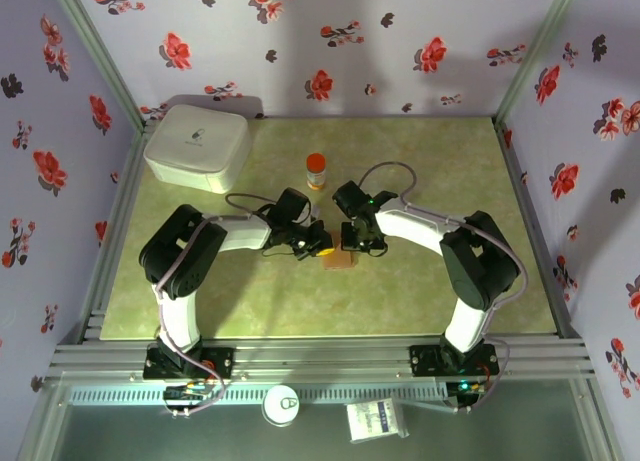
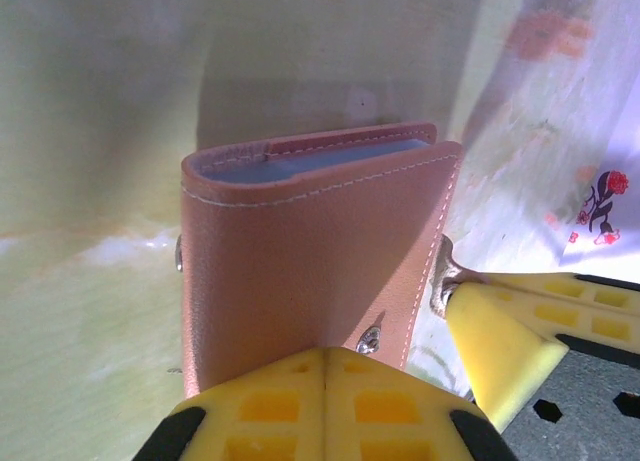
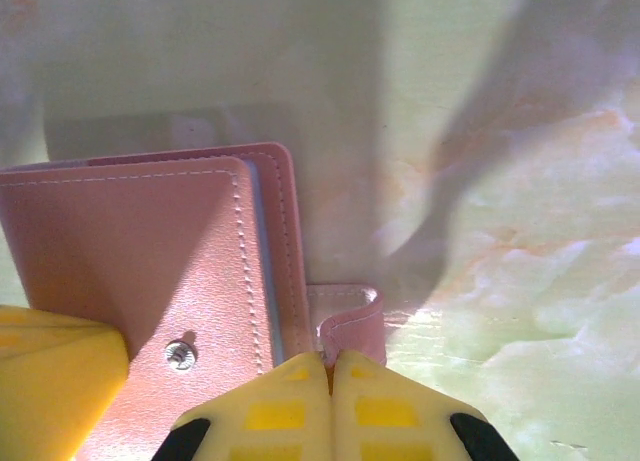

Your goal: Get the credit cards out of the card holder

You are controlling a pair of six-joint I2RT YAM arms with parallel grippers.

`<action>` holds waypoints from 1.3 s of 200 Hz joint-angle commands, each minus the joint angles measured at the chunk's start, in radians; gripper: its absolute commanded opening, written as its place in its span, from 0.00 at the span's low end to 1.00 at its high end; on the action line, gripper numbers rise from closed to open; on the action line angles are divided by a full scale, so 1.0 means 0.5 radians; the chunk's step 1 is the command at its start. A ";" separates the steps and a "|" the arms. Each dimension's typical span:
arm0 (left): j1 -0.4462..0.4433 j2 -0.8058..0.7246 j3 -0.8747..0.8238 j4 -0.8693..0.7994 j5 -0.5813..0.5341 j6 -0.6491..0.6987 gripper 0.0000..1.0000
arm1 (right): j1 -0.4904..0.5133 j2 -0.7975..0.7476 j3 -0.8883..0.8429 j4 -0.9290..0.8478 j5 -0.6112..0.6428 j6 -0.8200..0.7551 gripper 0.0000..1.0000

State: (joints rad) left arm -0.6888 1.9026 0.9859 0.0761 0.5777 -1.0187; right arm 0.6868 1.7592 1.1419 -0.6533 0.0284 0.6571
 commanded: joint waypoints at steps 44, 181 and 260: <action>0.031 -0.013 0.103 -0.137 0.029 -0.030 0.00 | -0.029 -0.072 0.009 -0.112 0.106 -0.026 0.18; 0.031 -0.036 0.149 0.016 0.042 -0.115 0.02 | -0.131 -0.030 -0.134 0.186 -0.143 -0.046 0.20; 0.055 -0.044 0.148 0.020 0.041 -0.109 0.02 | -0.143 0.025 -0.185 0.290 -0.229 -0.065 0.15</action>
State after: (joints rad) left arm -0.6735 1.9026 1.0397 0.0788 0.5877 -1.0679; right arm 0.6243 1.7508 1.0603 -0.5240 -0.0650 0.6380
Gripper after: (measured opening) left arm 0.034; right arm 0.152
